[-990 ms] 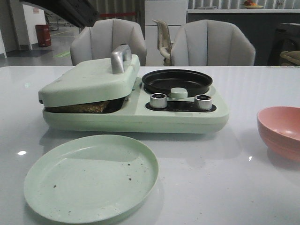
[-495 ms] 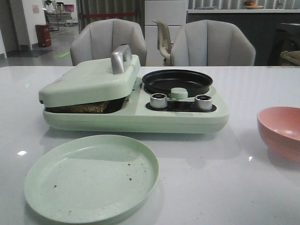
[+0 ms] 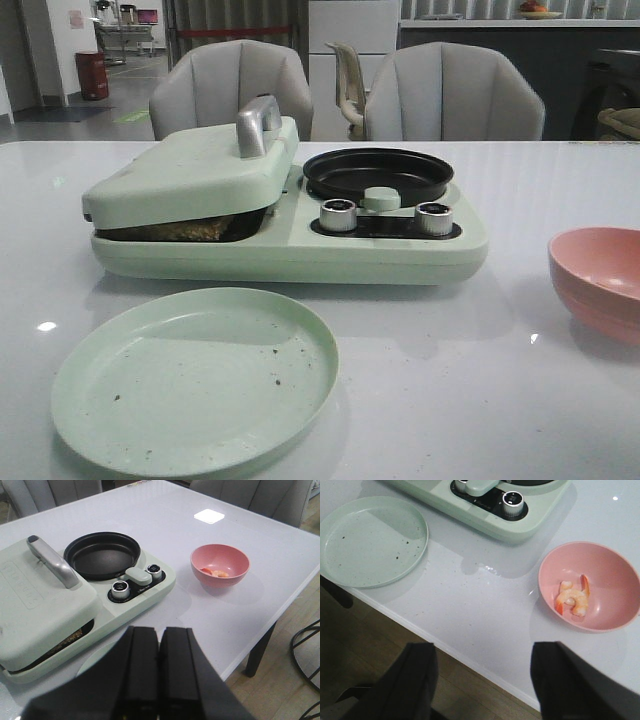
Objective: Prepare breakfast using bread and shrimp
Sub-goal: 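Move the right gripper to the pink bowl rim and grasp it, then lift the pink bowl and carry it toward the round black pan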
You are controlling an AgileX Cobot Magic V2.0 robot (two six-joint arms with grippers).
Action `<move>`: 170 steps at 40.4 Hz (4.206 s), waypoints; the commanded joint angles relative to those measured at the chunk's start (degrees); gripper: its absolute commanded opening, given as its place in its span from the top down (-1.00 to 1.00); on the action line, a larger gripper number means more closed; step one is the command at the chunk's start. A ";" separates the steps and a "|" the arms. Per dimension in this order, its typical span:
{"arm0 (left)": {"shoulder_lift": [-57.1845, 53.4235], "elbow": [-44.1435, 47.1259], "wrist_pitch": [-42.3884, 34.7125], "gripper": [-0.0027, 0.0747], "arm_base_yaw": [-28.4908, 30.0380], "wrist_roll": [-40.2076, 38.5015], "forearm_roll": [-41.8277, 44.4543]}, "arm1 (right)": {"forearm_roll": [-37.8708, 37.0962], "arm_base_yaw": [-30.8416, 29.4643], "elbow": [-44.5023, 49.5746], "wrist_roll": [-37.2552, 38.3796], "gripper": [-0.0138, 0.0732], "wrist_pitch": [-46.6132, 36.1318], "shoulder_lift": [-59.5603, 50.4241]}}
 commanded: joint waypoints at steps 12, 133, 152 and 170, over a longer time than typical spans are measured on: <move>-0.15 -1.64 -4.05 0.67 -0.32 0.02 -1.48 | -6.52 -0.52 -2.69 8.49 -0.50 -3.40 10.16; -0.15 -1.64 -4.05 0.67 -0.32 0.02 -1.48 | -4.09 -18.39 -46.00 -8.24 0.60 4.36 67.95; -0.15 -1.64 -4.05 0.67 -0.32 0.02 -1.48 | -0.39 -14.36 -60.60 -7.70 0.58 4.71 69.18; -0.15 -1.64 -4.05 0.67 -0.32 0.02 -1.48 | -36.67 -2.21 -61.53 16.05 0.58 -4.86 71.64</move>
